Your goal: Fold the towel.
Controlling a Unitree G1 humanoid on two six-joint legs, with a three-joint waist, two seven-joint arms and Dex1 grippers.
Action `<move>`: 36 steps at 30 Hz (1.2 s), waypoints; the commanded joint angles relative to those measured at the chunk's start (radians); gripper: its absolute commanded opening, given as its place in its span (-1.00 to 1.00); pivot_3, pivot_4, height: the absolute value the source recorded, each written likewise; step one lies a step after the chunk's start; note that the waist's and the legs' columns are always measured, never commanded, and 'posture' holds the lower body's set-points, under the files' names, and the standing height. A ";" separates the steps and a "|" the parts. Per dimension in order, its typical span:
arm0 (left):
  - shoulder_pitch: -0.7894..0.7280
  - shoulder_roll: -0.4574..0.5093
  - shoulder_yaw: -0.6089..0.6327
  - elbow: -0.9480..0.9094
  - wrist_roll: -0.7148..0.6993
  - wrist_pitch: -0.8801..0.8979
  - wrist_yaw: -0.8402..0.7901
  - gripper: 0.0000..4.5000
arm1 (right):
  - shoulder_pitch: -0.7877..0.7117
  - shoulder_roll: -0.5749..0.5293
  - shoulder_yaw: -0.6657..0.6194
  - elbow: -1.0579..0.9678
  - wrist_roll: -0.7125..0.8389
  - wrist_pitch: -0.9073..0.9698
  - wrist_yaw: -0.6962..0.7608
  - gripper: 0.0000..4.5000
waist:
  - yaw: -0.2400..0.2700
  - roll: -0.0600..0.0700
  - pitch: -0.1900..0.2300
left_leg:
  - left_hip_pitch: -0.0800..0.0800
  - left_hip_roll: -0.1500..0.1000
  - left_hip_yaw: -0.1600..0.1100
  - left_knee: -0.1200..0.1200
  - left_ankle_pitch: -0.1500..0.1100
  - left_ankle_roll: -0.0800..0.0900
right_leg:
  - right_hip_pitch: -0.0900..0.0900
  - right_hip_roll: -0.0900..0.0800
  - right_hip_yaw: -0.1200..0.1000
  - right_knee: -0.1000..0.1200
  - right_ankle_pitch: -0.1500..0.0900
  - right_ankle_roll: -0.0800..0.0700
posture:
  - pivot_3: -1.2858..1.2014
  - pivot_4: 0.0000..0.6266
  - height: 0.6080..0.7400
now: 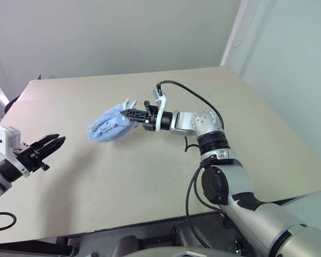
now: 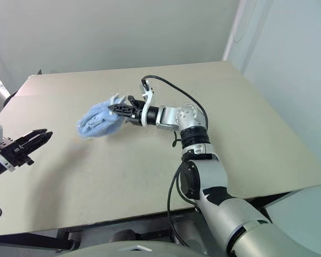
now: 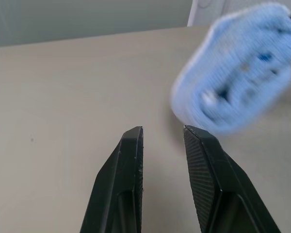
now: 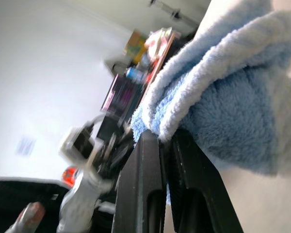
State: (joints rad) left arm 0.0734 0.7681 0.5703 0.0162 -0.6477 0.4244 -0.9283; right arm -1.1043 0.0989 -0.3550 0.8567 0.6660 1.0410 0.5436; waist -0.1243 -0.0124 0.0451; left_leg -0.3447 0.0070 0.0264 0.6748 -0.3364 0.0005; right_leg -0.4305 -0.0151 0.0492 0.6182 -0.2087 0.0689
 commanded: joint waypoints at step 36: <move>0.024 -0.002 -0.038 -0.035 0.055 -0.060 -0.048 -0.37 | 0.401 -0.275 0.399 -0.573 -0.215 -0.098 0.293 0.93 | 0.010 -0.003 -0.003 | -0.012 -0.008 -0.003 -0.011 0.004 -0.009 | -0.013 -0.011 -0.005 -0.001 0.000 0.001 | 0.03 -1.00 1.00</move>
State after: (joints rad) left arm 0.1005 0.7514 0.5232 -0.0118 -0.5972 0.3825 -0.9651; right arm -0.7057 -0.1486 0.0267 0.3937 0.4352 0.9735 0.7806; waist -0.1144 -0.0154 0.0424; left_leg -0.3565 -0.0012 0.0232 0.6643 -0.3320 -0.0080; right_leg -0.4432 -0.0264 0.0440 0.6171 -0.2085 0.0701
